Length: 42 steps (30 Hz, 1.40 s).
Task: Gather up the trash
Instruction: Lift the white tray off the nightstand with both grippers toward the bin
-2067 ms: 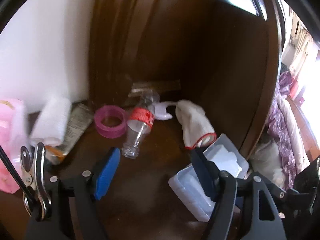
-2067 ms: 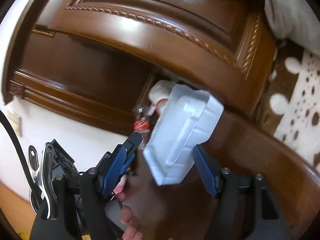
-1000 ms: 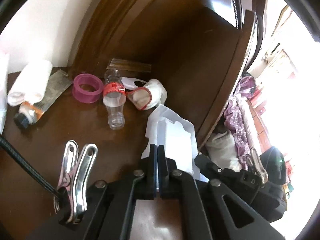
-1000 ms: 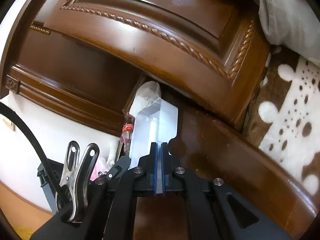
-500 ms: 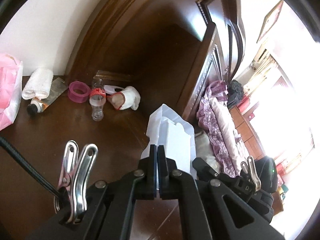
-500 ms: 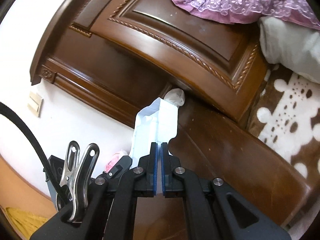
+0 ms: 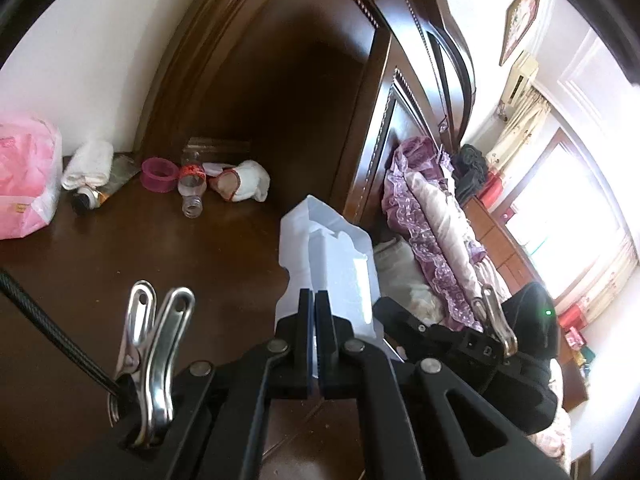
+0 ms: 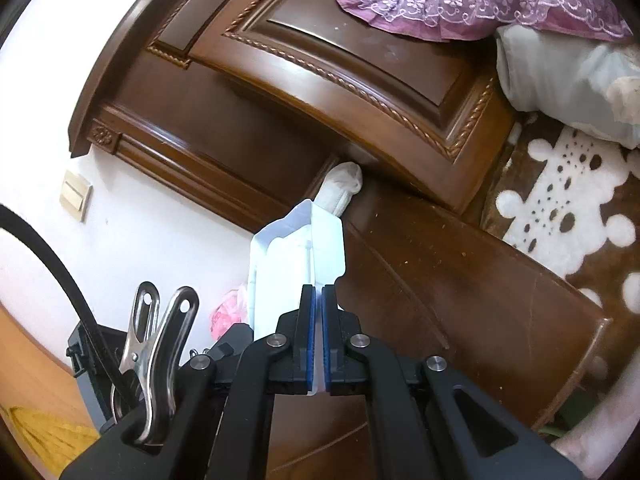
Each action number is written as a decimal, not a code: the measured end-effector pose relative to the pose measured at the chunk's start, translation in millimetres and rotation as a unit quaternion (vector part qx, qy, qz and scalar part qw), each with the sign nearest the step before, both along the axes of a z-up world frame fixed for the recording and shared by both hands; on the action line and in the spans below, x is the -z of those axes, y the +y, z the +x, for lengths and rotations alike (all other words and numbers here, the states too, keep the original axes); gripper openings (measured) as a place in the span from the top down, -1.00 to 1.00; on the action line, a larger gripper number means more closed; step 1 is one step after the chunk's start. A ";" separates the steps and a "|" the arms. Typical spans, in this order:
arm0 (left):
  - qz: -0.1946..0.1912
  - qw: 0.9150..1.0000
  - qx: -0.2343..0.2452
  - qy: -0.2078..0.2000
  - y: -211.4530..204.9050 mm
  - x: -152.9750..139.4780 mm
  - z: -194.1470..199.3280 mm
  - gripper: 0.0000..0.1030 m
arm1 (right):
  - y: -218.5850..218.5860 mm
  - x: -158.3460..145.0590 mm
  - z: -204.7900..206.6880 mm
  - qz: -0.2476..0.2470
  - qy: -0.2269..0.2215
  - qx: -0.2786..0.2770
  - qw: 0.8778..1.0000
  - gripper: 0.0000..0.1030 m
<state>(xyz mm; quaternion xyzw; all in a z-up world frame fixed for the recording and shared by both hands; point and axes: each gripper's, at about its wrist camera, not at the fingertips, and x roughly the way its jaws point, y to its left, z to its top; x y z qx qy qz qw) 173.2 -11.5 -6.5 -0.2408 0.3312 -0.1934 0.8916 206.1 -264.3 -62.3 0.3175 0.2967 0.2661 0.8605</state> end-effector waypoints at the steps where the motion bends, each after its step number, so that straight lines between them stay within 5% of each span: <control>1: 0.001 1.000 0.000 0.000 -1.0 -0.2 -0.6 0.99 | -0.1 -0.9 -2.1 -0.002 -0.002 -0.002 1.000 0.93; 16: 0.046 0.997 0.048 -0.025 -38.6 -9.0 -33.0 0.99 | -16.6 -3.5 -31.7 -0.057 -0.001 0.004 0.998 0.93; 42: 0.052 0.989 0.138 -0.008 -79.2 8.4 -96.0 0.99 | -49.9 19.6 -94.8 -0.125 0.020 -0.004 0.992 0.93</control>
